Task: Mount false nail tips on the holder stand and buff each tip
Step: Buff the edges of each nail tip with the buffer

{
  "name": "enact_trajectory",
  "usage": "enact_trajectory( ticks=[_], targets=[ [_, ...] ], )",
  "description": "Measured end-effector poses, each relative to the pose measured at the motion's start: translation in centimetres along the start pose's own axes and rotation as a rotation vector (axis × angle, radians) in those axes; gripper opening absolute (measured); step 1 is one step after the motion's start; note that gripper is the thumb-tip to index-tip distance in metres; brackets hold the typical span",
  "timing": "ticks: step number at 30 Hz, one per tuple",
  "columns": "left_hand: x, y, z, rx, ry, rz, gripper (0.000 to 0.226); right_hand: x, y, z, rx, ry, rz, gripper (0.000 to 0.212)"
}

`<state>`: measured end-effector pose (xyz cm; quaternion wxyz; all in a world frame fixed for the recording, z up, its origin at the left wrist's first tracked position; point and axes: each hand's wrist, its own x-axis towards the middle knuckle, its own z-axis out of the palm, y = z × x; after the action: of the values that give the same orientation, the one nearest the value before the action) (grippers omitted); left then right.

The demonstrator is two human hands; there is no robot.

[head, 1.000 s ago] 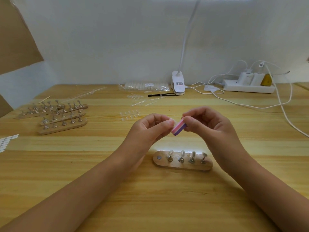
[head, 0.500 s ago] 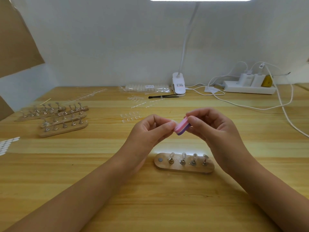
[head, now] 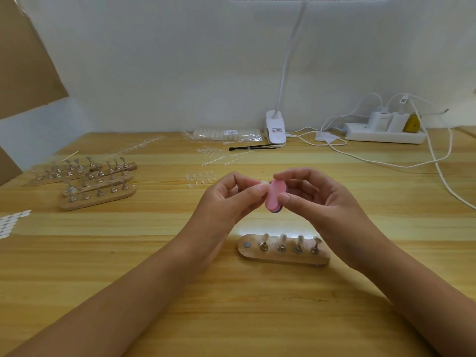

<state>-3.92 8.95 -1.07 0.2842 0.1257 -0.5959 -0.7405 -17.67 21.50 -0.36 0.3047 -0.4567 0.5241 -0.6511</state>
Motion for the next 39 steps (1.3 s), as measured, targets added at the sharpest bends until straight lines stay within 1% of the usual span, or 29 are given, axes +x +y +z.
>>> enact_trajectory(
  ticks=[3, 5, 8, 10, 14, 18, 22, 26, 29, 30, 33, 36, 37, 39],
  targets=[
    [-0.04, 0.13, 0.14, -0.015, 0.000, -0.006, 0.004, -0.07, -0.26, -0.20, -0.029, -0.009, -0.008, 0.032],
    [-0.10, 0.18, 0.23, -0.020, 0.000, -0.012, 0.006, -0.04, -0.30, -0.21, -0.045, -0.002, -0.007, 0.033],
    [-0.13, 0.25, 0.36, -0.023, -0.009, -0.031, 0.003, 0.09, -0.45, -0.24, 0.001, 0.065, -0.003, 0.041],
    [-0.15, 0.21, 0.45, -0.010, -0.021, -0.041, 0.004, 0.11, -0.54, -0.39, 0.028, 0.109, -0.003, 0.040],
    [-0.26, 0.21, 0.53, 0.012, -0.054, -0.027, 0.007, 0.01, -0.41, -0.08, -0.014, 0.036, 0.004, 0.034],
    [-0.21, 0.18, 0.47, 0.014, -0.037, -0.028, 0.015, 0.06, -0.50, -0.24, -0.009, 0.096, -0.038, 0.038],
    [-0.11, 0.11, 0.50, 0.000, -0.008, -0.019, 0.012, -0.10, -0.50, -0.33, -0.104, -0.016, -0.030, 0.031],
    [-0.08, 0.17, 0.42, -0.003, -0.005, -0.031, 0.009, 0.02, -0.18, -0.45, -0.135, 0.090, -0.106, 0.031],
    [-0.15, 0.18, 0.46, -0.009, -0.016, -0.035, 0.010, -0.04, -0.19, -0.32, -0.167, 0.009, -0.104, 0.027],
    [-0.15, 0.19, 0.46, -0.010, -0.010, -0.039, 0.010, -0.03, -0.12, -0.30, -0.176, 0.013, -0.124, 0.026],
    [-0.07, 0.15, 0.44, -0.009, 0.004, -0.051, 0.011, 0.09, -0.09, -0.42, -0.148, 0.095, -0.169, 0.023],
    [-0.07, 0.12, 0.40, -0.007, -0.004, -0.049, 0.017, 0.03, 0.02, -0.23, -0.151, -0.003, -0.132, 0.023],
    [-0.05, 0.13, 0.38, -0.013, 0.000, -0.051, 0.019, 0.02, 0.10, -0.17, -0.149, 0.001, -0.140, 0.023],
    [0.02, 0.12, 0.32, -0.027, 0.013, -0.057, 0.020, 0.08, 0.15, -0.21, -0.120, 0.078, -0.165, 0.023]
  ],
)
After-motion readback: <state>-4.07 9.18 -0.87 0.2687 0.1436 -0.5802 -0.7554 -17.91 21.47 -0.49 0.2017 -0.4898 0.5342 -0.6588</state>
